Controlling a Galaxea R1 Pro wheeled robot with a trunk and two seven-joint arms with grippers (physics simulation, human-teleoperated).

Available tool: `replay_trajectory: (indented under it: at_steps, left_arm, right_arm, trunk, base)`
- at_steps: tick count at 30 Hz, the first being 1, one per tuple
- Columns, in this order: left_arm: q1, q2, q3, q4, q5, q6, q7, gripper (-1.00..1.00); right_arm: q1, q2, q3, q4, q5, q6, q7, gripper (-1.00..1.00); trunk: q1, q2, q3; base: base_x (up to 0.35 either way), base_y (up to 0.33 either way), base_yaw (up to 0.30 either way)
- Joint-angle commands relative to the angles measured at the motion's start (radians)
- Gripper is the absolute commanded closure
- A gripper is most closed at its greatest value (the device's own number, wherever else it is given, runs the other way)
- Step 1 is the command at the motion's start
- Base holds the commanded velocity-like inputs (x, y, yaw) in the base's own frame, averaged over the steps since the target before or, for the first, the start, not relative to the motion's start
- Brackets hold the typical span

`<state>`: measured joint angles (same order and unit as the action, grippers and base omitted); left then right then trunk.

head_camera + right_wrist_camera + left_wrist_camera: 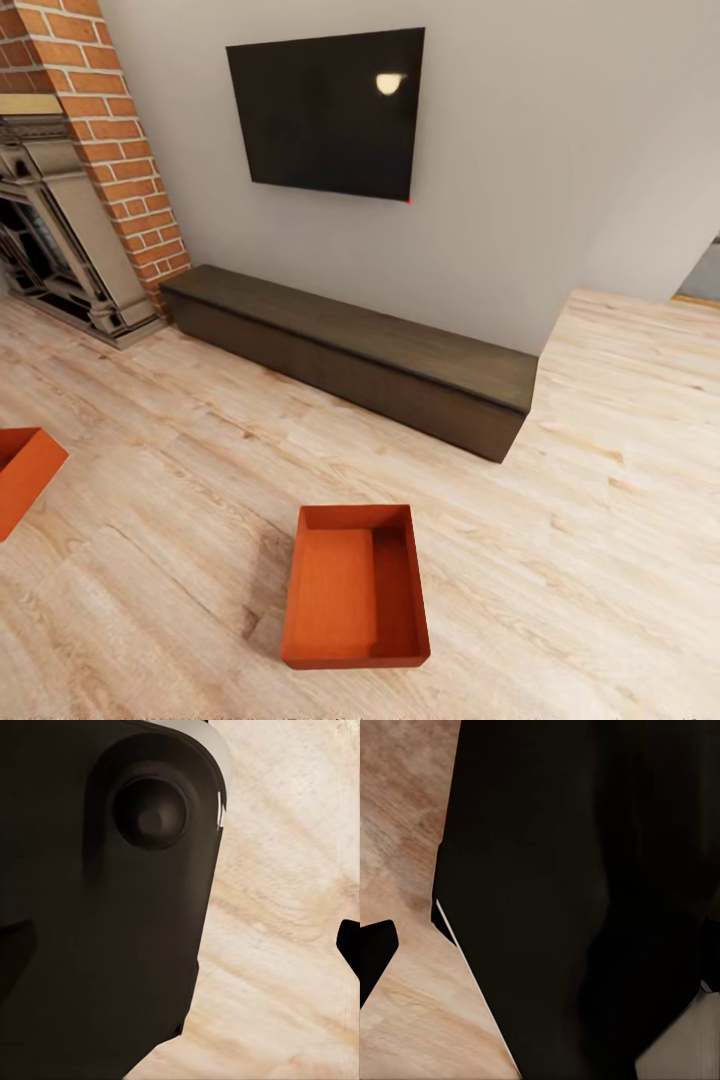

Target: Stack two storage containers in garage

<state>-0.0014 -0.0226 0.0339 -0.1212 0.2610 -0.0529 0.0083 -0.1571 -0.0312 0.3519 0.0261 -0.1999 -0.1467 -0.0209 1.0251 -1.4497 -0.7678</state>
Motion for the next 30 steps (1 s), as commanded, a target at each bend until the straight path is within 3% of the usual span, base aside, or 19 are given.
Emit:
replay_trajectory:
  at_steps: [1, 30]
  left_arm:
    - [0.000, 0.000, 0.003, 0.000, 0.003, -0.002, 0.001, -1.00]
    - [0.000, 0.000, 0.003, 0.000, 0.003, -0.002, 0.001, -1.00]
  right_arm:
    - [-0.001, 0.000, 0.009, 0.003, -0.008, -0.005, -0.001, -1.00]
    - [-0.001, 0.001, 0.006, 0.003, -0.010, -0.007, -0.001, -1.00]
  trunk:
    - [0.000, 0.000, -0.002]
    - [0.000, 0.000, -0.049]
  base:
    - [0.000, 0.000, 0.000]
    - [0.000, 0.000, 0.000]
